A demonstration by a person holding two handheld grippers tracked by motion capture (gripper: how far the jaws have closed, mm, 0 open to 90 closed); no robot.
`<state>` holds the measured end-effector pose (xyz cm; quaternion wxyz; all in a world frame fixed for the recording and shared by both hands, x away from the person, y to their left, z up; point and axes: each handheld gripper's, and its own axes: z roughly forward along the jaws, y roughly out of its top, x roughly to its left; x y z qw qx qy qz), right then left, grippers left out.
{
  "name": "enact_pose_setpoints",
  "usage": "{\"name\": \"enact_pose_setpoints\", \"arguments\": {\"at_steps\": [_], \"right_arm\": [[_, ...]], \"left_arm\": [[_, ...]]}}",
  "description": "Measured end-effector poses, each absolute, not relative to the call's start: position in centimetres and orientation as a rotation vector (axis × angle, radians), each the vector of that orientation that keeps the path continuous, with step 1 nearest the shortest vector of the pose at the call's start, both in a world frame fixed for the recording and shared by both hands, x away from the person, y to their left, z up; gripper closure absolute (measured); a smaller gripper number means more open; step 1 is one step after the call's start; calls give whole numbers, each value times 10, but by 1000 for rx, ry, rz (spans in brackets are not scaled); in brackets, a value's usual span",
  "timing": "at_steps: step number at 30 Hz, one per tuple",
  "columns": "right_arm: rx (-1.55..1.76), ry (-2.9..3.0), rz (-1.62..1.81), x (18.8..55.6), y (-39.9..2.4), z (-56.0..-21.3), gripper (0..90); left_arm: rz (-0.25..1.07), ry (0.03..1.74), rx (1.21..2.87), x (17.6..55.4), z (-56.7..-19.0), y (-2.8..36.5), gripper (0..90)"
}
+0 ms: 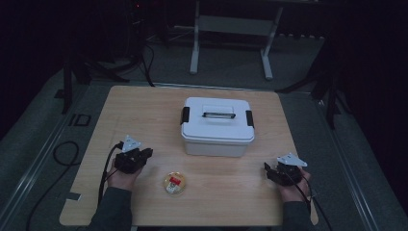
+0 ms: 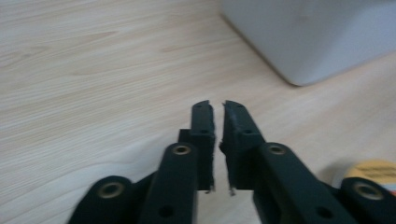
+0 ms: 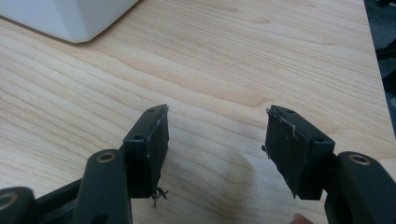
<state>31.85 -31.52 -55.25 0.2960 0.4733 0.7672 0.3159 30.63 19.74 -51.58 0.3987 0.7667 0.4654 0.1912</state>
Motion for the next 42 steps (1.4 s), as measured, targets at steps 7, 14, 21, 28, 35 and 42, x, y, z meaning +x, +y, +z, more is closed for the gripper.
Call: {"name": "enact_pose_setpoints", "arguments": {"at_steps": [7, 14, 21, 28, 35, 42], "right_arm": [[1262, 2043, 846, 318, -315, -553, 389], [1257, 2045, 847, 318, -315, -553, 386], [1252, 2051, 843, 318, -314, -553, 384], [1244, 2053, 840, 318, -313, -554, 384], [1237, 2056, 845, 317, -312, -554, 384], [1235, 2056, 849, 317, -312, -554, 383]], "left_arm": [[441, 1070, 2009, 295, -513, 177, 900], [379, 965, 2058, 281, -514, 150, 900], [296, 891, 2078, 274, -515, 133, 899], [238, 807, 2128, 269, -520, 112, 899], [193, 766, 2190, 268, -527, 94, 899], [206, 780, 2232, 272, -531, 91, 899]]}}
